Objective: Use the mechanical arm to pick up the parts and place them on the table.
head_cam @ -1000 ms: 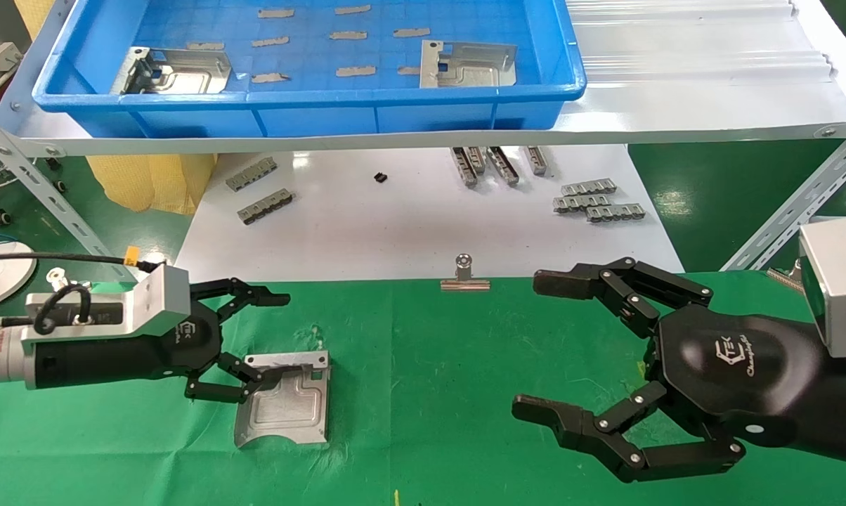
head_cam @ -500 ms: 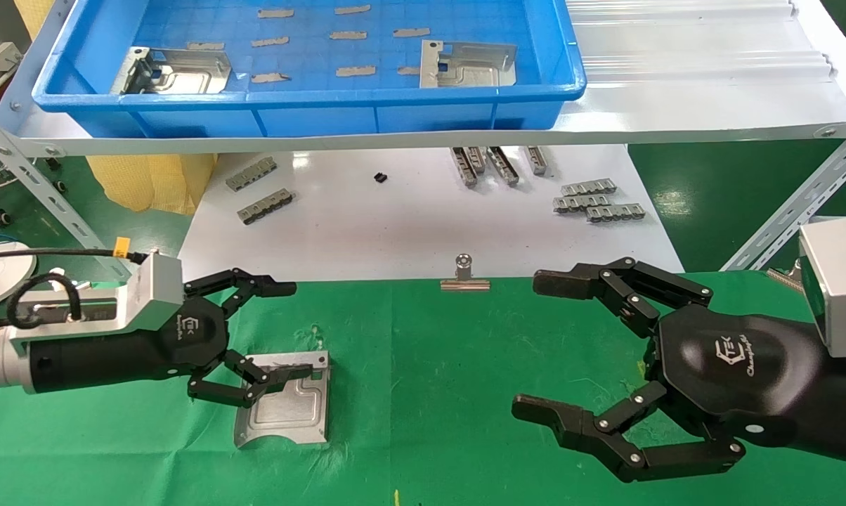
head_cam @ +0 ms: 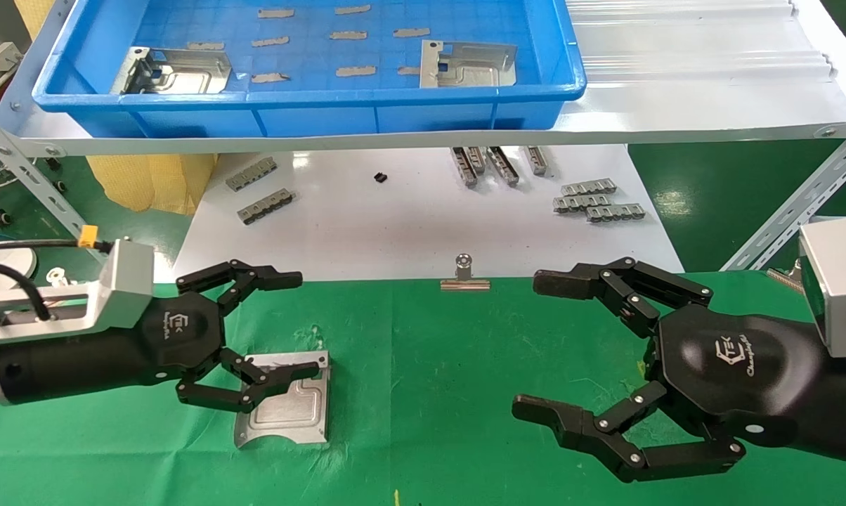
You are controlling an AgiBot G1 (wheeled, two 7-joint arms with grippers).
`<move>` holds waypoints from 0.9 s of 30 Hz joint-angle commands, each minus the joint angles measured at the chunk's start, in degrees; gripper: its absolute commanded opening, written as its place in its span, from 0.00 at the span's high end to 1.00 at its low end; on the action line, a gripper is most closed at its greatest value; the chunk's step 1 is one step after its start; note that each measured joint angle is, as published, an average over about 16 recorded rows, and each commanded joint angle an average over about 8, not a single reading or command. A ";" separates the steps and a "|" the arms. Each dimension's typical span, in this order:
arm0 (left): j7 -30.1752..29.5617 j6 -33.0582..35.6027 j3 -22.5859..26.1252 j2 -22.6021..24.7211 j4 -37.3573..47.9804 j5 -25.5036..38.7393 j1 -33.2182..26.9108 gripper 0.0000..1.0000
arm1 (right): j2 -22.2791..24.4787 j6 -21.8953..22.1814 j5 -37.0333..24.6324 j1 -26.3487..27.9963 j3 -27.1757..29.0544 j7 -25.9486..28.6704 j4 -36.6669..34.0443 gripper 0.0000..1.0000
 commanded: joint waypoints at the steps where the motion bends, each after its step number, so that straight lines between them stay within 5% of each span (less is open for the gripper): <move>1: -1.50 -0.21 -1.10 -0.64 -2.30 -0.47 1.06 0.00 | 0.00 0.00 0.00 0.00 0.00 0.00 0.00 0.00; 27: -21.18 -2.95 -15.52 -9.00 -32.46 -6.61 14.93 0.00 | 0.00 0.00 0.00 0.00 0.00 0.00 0.00 0.00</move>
